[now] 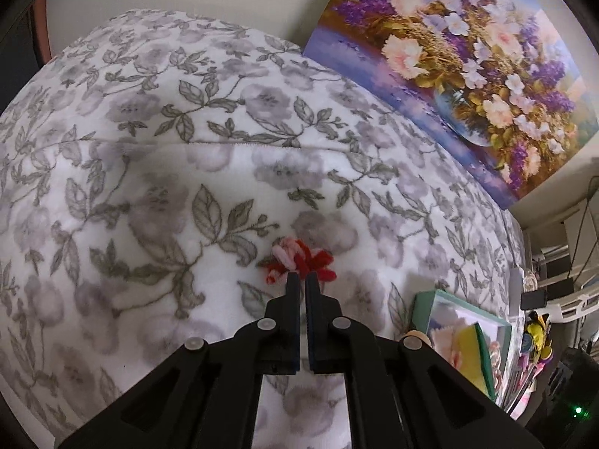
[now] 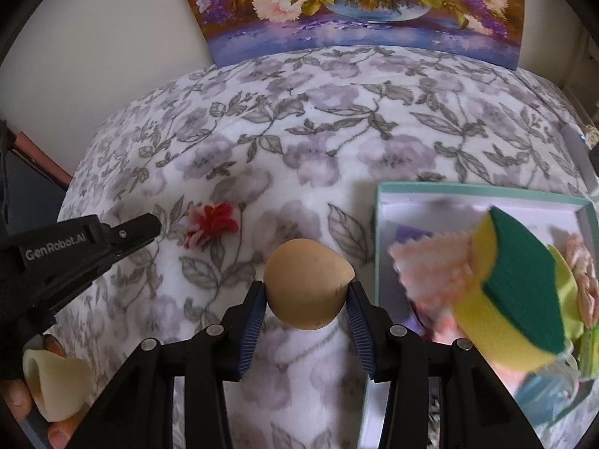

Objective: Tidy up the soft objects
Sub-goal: 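Hold the clip in the left tool while the right tool holds the beige sponge above the bed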

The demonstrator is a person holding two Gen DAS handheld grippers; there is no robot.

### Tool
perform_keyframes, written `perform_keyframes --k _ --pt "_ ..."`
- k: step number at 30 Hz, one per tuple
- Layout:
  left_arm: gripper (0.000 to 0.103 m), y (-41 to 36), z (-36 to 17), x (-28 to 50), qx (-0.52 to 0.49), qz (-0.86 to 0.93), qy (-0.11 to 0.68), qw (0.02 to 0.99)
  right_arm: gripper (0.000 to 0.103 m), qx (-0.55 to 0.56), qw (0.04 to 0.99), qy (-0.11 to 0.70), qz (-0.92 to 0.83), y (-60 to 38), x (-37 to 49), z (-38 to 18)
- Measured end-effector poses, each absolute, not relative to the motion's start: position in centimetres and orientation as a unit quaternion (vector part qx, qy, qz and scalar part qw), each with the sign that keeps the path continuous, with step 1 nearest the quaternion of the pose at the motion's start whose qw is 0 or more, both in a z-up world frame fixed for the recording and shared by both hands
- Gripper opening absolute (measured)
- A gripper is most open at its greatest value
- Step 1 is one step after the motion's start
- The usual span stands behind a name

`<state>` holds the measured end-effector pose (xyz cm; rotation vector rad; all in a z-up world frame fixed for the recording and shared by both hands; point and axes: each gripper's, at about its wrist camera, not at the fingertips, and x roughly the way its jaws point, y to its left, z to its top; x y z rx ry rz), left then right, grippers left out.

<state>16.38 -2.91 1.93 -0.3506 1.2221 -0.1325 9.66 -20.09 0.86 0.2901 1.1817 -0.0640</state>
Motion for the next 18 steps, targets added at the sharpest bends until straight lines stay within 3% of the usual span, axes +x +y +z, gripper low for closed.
perform_keyframes --k 11,15,18 --pt "0.004 -2.4 0.7 16.4 -0.168 -0.056 0.57 0.803 0.047 0.149 0.819 0.554 -0.025 -21.0 8.1 1.4" --pt "0.034 -2.4 0.1 17.0 -0.169 -0.058 0.569 0.803 0.047 0.149 0.816 0.558 -0.023 -20.8 8.5 0.9" --pt "0.035 -2.7 -0.4 17.4 -0.167 -0.058 0.57 0.803 0.047 0.149 0.817 0.557 -0.024 -20.9 8.6 0.8"
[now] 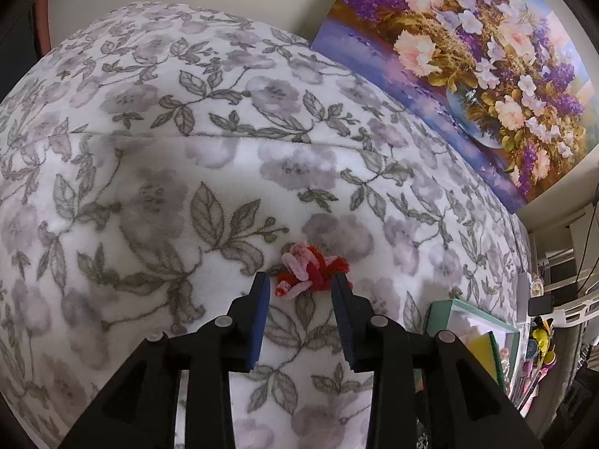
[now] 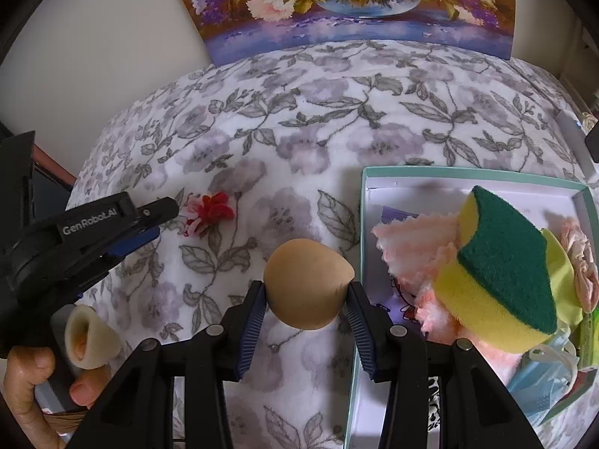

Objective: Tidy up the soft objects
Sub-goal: 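Hold the clip in the left tool while the right tool holds the beige sponge above the bed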

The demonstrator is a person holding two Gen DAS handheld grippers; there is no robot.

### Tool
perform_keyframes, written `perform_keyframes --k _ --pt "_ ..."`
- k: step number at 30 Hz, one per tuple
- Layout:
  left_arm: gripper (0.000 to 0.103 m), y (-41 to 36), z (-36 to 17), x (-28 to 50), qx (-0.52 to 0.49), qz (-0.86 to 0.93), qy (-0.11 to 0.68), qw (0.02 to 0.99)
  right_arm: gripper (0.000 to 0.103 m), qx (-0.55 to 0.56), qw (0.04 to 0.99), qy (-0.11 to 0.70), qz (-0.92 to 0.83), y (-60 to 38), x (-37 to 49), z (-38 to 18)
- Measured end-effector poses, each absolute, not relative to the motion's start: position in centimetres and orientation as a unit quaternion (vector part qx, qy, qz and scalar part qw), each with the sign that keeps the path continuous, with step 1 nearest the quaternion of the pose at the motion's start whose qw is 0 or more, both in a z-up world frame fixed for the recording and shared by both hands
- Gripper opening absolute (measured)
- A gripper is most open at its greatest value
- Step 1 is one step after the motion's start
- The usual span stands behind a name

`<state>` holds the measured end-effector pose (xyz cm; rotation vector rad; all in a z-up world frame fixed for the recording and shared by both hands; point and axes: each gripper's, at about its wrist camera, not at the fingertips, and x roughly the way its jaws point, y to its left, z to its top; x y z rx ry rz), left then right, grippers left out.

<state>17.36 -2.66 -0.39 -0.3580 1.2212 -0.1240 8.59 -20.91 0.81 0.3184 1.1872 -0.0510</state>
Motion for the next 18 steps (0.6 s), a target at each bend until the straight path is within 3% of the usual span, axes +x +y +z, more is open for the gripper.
perform_keyframes --k 16,18 --pt "0.035 -3.9 -4.0 19.3 -0.16 -0.042 0.579 0.798 0.047 0.145 0.812 0.565 -0.027 -21.4 9.7 -0.4" --pt "0.027 -4.0 -4.1 19.3 -0.159 -0.041 0.576 0.801 0.047 0.143 0.813 0.564 -0.027 -21.5 9.8 -0.4"
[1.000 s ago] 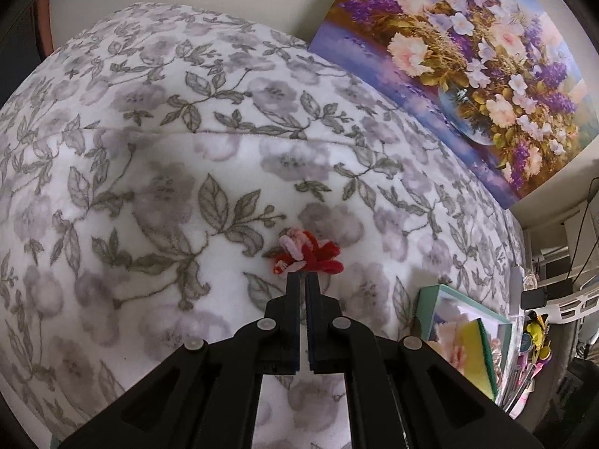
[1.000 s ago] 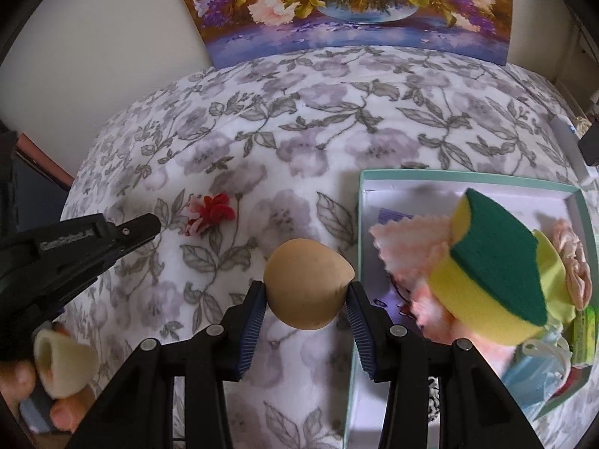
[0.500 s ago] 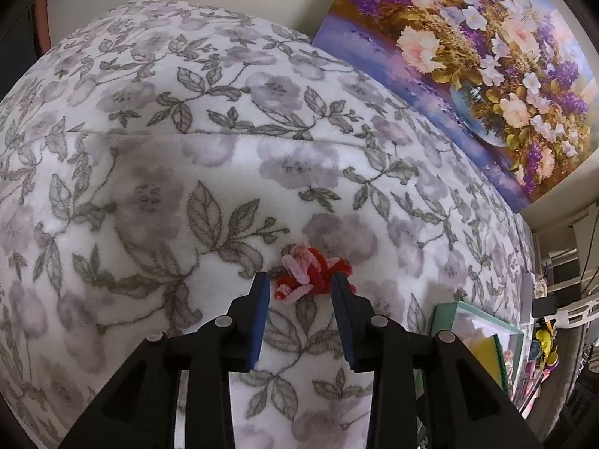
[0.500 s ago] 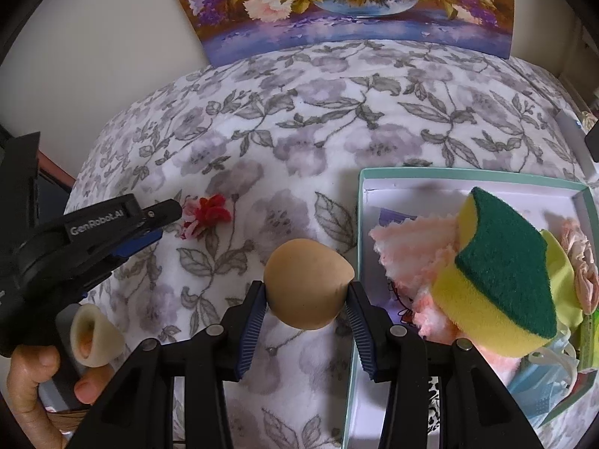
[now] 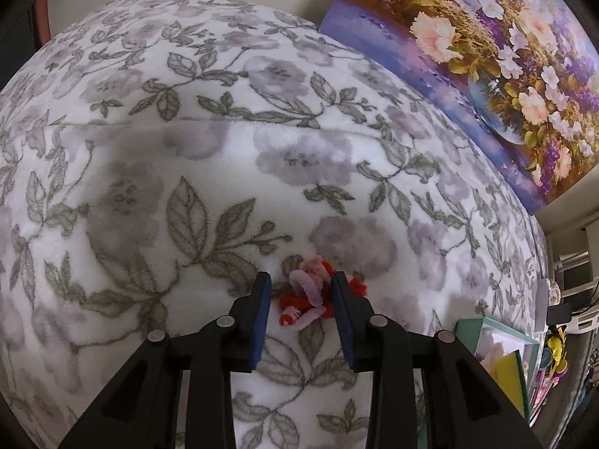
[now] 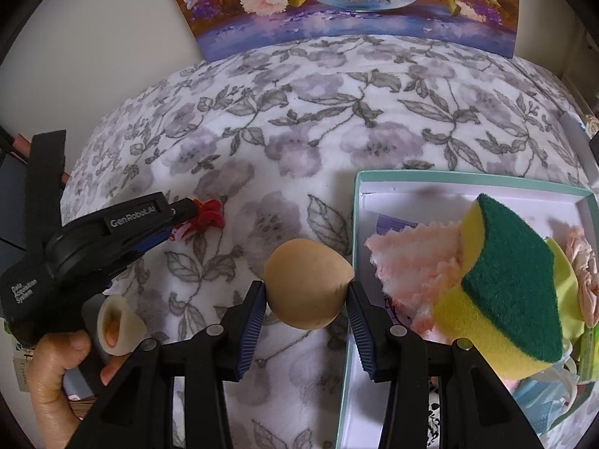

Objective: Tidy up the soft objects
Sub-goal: 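Hold the clip in the left tool while the right tool holds the beige sponge above the bed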

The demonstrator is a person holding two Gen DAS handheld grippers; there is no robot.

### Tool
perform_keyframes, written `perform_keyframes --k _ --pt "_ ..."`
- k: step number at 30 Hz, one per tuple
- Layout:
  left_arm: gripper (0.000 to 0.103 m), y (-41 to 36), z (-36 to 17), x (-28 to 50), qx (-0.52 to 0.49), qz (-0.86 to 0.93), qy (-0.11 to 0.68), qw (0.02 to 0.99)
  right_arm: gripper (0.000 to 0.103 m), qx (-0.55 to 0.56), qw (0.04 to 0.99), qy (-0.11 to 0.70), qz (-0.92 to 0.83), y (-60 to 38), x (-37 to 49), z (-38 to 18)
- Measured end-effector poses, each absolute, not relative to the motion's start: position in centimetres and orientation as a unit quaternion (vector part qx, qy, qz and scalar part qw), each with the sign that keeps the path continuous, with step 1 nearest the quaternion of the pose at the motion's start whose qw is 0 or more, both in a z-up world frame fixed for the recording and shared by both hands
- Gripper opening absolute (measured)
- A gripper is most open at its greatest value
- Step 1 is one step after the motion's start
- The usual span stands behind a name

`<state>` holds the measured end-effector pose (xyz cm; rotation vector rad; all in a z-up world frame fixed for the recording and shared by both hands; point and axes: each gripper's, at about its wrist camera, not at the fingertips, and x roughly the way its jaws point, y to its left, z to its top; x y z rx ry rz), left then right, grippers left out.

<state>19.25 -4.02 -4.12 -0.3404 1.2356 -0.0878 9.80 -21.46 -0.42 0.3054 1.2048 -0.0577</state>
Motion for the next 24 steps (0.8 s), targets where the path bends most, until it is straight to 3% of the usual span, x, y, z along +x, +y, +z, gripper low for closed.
perform_keyframes --k 5,6,24 --pt "0.017 -4.7 -3.6 19.0 -0.139 -0.048 0.568 0.81 0.047 0.141 0.813 0.564 -0.028 -21.3 9.9 -0.4" --pt "0.01 -4.7 -3.5 19.0 -0.139 -0.049 0.567 0.81 0.047 0.142 0.813 0.564 -0.027 -21.4 9.9 -0.4" --pt "0.009 -3.7 2.0 15.5 -0.161 -0.057 0.555 0.814 0.047 0.137 0.829 0.542 -0.02 -20.8 6.9 2.7"
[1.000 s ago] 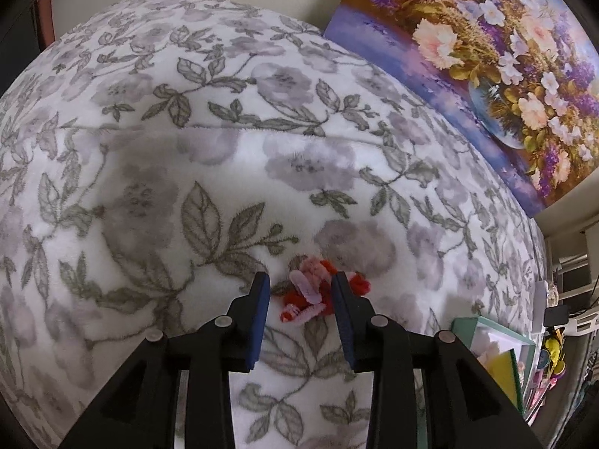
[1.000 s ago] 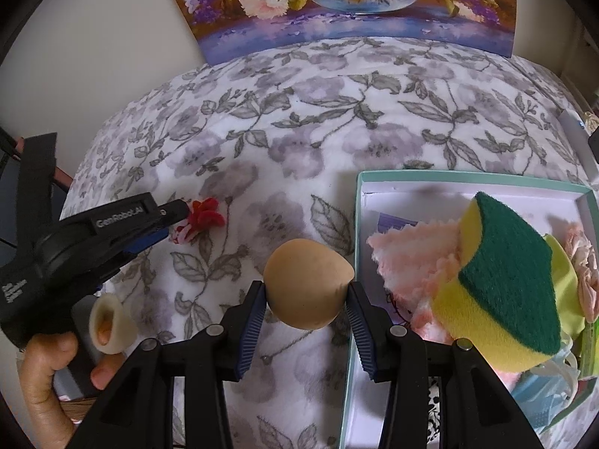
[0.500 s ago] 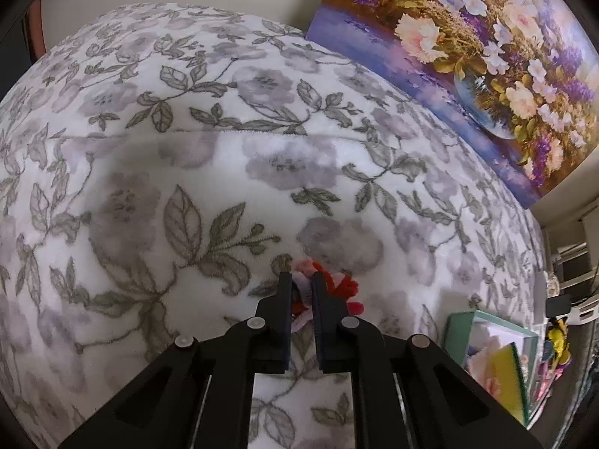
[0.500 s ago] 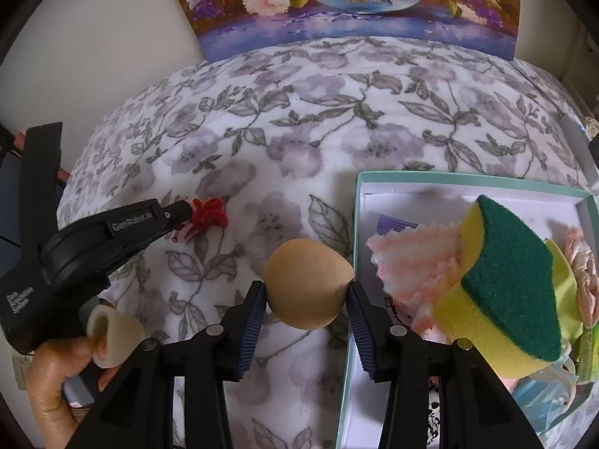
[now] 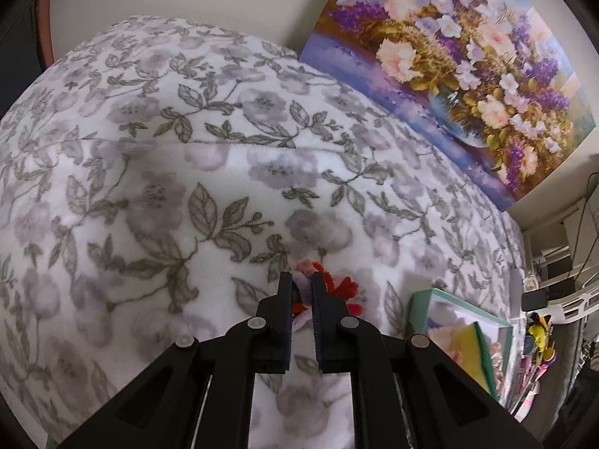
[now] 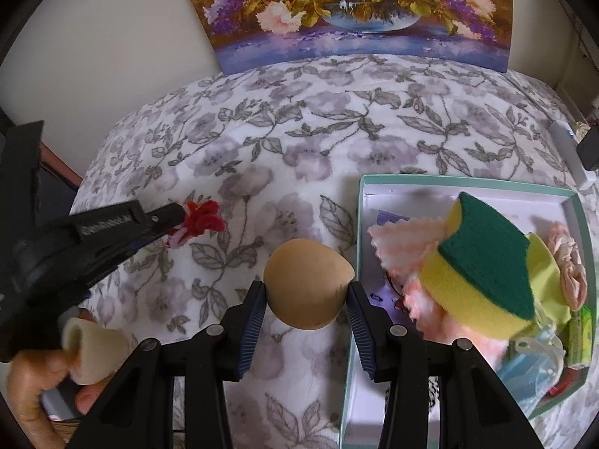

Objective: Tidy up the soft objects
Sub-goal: 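Hold the clip in the left tool while the right tool holds the beige sponge above the bed, then carry the clip with the left tool while the right tool carries the beige sponge over the tray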

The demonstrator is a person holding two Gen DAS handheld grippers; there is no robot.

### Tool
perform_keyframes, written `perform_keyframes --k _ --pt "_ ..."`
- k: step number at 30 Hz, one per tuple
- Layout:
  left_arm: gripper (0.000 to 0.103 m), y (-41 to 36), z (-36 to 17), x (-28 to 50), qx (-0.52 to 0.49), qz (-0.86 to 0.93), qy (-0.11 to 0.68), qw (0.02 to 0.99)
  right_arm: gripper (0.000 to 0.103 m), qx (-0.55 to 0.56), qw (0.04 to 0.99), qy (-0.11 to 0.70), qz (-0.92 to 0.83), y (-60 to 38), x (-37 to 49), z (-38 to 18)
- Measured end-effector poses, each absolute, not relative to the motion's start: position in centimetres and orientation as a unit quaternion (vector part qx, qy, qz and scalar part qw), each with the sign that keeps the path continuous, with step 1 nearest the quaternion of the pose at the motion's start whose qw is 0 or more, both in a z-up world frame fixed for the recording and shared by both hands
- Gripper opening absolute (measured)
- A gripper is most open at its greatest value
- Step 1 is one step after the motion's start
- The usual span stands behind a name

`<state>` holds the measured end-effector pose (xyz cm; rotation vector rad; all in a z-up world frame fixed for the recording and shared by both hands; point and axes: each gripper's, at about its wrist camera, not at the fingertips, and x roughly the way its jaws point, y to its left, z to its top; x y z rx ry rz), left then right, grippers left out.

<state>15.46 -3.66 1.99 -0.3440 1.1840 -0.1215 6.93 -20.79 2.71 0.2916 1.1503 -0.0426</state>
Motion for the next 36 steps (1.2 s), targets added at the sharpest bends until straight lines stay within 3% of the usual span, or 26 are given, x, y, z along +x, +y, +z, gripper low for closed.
perform_keyframes --k 18,36 --pt "0.01 -6.0 6.3 7.9 -0.172 -0.087 0.534 0.823 0.047 0.154 0.841 0.516 -0.046 -23.5 0.2 5.3" --pt "0.01 -14.3 6.6 2.8 -0.09 -0.156 0.55 0.815 0.047 0.211 0.837 0.495 -0.103 -31.0 -4.3 5.6"
